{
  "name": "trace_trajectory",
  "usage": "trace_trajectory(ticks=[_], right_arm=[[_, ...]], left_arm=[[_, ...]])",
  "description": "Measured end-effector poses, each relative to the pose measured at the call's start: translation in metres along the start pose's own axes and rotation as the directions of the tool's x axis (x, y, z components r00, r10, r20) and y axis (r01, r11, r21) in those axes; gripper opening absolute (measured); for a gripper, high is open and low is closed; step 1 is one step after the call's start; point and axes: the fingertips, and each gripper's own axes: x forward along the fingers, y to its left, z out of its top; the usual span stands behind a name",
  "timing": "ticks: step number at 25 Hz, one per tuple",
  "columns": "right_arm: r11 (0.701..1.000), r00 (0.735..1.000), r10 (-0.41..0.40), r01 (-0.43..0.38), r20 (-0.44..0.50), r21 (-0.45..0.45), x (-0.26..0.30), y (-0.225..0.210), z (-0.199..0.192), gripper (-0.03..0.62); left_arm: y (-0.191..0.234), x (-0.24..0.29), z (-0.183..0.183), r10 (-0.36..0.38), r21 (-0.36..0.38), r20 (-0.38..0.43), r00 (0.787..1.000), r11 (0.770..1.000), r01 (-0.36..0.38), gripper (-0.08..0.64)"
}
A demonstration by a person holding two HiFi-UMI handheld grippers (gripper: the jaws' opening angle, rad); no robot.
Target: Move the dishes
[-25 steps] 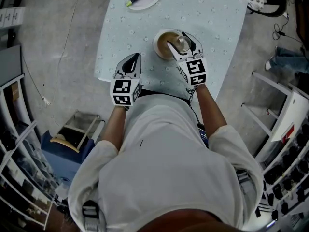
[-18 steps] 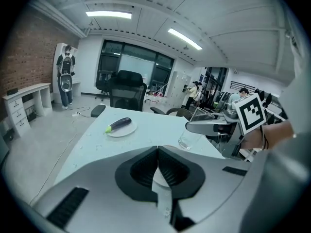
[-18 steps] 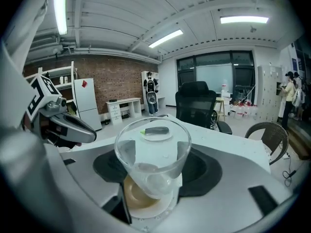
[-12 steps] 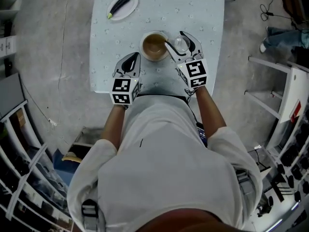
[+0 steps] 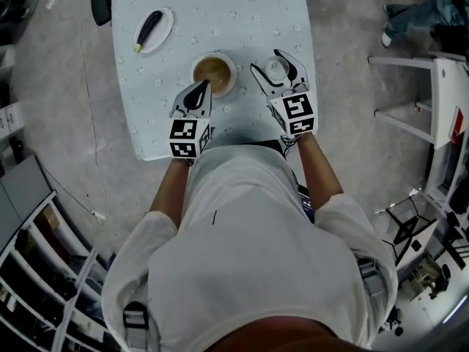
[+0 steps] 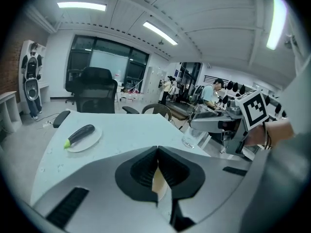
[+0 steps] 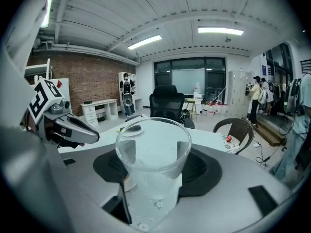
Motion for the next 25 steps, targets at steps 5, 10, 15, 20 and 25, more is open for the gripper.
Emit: trace_trajectory(ticks=[5, 10, 15, 20, 25], right_arm=[[0.997, 0.997, -0.072, 0.072, -0.005, 0.042, -0.023, -0.025, -0.012, 0.273], [0.988, 0.991, -0.134, 0.136, -0.026, 0.071, -0.047, -0.051, -0.034, 0.273], [0.984, 0.986, -0.156, 0.160, -0.057, 0.076, -0.061, -0.066, -0.060, 0.273], [0.982, 0.986, -0.145, 0.154, -0.088, 0.106, -0.064, -0.071, -0.083, 0.273], [0.986, 0.988, -0.112, 0.123, -0.106, 0.109, -0.051, -0.072, -0.104, 0.273]], left_arm=[[-0.023, 0.019, 0.004, -0.065, 0.039, -0.018, 0.998, 0.997, 0.066, 0.020], [-0.048, 0.037, 0.006, -0.116, 0.071, -0.040, 0.993, 0.990, 0.118, 0.020], [-0.066, 0.047, -0.003, -0.137, 0.082, -0.074, 0.988, 0.986, 0.143, 0.020], [-0.076, 0.050, -0.013, -0.133, 0.079, -0.096, 0.986, 0.987, 0.141, 0.020], [-0.072, 0.046, -0.021, -0.096, 0.074, -0.119, 0.988, 0.992, 0.105, 0.020]])
